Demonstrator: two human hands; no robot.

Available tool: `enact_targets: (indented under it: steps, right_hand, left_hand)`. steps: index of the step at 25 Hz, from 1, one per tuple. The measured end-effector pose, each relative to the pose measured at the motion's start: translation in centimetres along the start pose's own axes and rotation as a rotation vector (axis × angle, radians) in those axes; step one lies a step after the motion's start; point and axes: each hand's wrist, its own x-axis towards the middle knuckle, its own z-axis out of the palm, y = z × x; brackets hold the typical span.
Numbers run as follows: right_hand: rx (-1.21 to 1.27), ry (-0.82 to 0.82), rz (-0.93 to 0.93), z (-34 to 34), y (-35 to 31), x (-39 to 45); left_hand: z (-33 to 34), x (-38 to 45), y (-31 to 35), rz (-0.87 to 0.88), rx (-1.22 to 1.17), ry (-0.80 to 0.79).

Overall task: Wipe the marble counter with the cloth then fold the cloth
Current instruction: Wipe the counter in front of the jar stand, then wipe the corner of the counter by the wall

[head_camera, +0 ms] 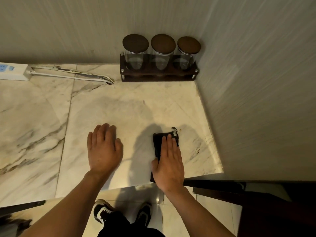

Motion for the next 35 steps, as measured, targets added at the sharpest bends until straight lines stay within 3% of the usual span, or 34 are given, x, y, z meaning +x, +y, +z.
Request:
enact_targets:
  steps: [9, 14, 27, 35]
  right_hand:
    - [-0.131, -0.254, -0.532, -3.7, 7.0, 1.9]
    - [-0.213, -0.344, -0.693, -4.4, 8.8, 5.0]
    - [-0.193, -0.34, -0.668, -4.6, 8.4, 13.1]
    - [-0.166, -0.221, -0.529, -4.6, 7.2, 18.5]
  left_hand:
    - [2.2, 0.7, 5.1, 0.122, 0.01, -0.142]
    - [2.6, 0.2, 5.3, 0.148, 0.098, -0.162]
    - [2.9, 0.5, 5.4, 0.107, 0.109, -0.181]
    - [3.2, 0.7, 5.1, 0.093, 0.158, -0.195]
